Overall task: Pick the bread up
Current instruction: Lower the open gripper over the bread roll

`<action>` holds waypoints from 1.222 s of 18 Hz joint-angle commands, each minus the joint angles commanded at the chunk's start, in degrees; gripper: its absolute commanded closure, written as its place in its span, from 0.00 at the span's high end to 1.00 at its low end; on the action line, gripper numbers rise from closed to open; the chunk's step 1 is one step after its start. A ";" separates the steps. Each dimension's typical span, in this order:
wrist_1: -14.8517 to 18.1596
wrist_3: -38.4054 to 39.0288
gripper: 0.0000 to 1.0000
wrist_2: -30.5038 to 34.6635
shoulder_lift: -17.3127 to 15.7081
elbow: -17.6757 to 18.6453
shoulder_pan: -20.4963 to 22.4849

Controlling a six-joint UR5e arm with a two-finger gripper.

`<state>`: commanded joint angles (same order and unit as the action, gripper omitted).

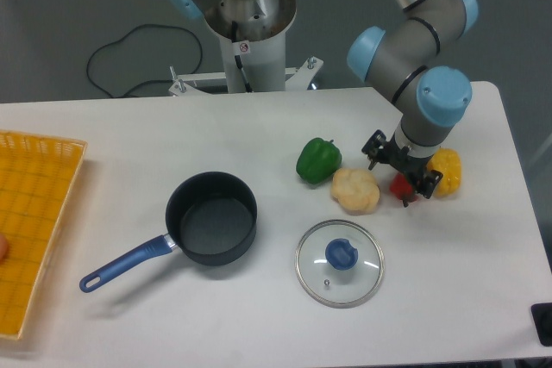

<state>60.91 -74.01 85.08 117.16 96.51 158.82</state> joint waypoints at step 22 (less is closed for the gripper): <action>7.03 -4.48 0.82 1.84 2.29 -2.91 -2.55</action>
<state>67.94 -78.49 86.92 119.44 93.60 156.27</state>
